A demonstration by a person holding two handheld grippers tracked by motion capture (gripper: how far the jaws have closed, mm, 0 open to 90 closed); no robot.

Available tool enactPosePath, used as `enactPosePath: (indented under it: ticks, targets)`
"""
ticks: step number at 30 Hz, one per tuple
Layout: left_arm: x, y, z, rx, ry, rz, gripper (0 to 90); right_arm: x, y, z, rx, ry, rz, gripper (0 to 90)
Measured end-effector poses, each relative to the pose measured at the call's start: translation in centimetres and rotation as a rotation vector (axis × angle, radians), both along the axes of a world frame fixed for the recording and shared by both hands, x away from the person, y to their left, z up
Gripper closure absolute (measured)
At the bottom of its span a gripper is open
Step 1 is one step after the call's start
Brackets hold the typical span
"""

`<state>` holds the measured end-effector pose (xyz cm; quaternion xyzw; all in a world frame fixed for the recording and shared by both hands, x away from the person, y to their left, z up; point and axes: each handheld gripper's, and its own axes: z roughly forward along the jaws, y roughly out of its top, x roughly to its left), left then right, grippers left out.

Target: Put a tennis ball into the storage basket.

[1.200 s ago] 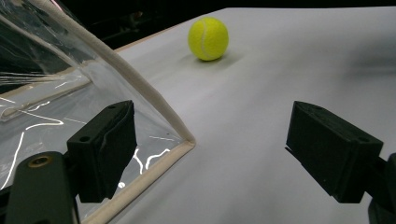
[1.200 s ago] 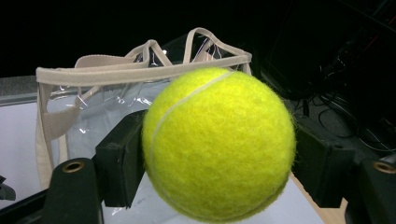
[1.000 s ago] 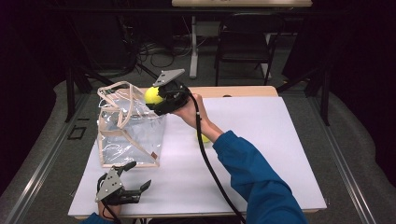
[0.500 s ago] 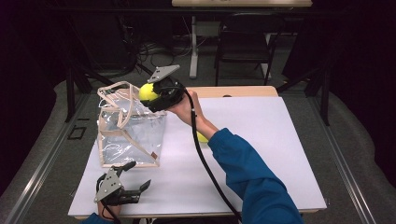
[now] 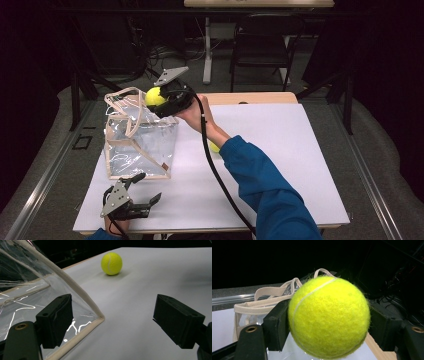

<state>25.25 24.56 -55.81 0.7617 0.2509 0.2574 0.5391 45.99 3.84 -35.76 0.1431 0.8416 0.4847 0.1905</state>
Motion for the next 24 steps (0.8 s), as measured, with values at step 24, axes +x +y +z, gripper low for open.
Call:
enactPosePath:
  ticks: [24]
  targets:
    - [0.0,0.1,0.0,-0.014,-0.005,-0.007,16.0,1.2,1.0,0.0,0.009,0.023,0.007,26.3]
